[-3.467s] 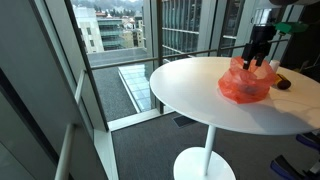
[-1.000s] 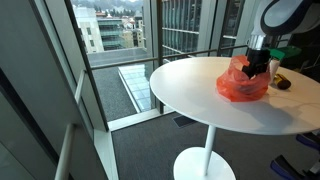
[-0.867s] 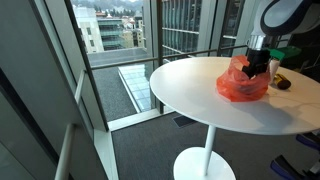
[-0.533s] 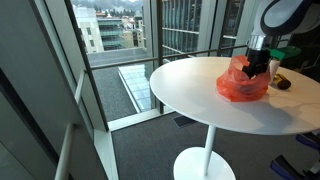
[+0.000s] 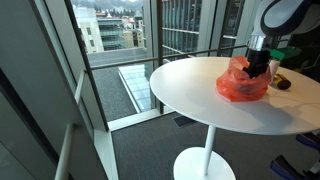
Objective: Remove the white and blue container from the plastic bag and put it on the table
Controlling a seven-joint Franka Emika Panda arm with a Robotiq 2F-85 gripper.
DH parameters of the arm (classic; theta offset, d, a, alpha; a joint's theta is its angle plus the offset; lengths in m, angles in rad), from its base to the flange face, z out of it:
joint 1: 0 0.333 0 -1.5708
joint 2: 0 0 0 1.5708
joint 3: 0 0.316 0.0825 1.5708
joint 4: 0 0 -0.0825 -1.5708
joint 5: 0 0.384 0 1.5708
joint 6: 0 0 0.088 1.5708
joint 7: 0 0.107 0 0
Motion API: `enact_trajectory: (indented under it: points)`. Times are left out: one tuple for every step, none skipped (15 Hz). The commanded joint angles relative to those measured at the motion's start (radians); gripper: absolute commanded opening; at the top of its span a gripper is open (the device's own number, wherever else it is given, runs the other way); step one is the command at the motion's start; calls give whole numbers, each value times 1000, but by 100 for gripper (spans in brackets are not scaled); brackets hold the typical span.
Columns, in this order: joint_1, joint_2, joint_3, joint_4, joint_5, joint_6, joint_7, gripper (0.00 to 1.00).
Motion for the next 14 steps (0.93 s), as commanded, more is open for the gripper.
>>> enact_trajectory:
  points:
    - [-12,9,8,15,20,-6,-34,53]
    - [-12,9,8,15,20,-6,-33,44]
    - [-11,7,7,16,19,-6,-33,40]
    - [-11,7,7,16,19,-7,-33,40]
    - [-11,6,7,16,19,-7,-33,40]
    - [-11,6,8,16,19,-7,-33,40]
    - [-11,6,8,15,19,-8,-34,40]
    - [-11,4,8,14,20,-8,-34,40]
    - [-11,2,8,13,20,-9,-35,40]
    - [-12,-4,9,10,22,-15,-37,40]
    - [-12,-10,8,8,21,-21,-36,40]
    - [-10,-21,5,2,15,-30,-29,40]
    - [-6,-36,0,-5,2,-41,-19,40]
    - [-4,-47,-3,-8,-4,-52,-17,40]
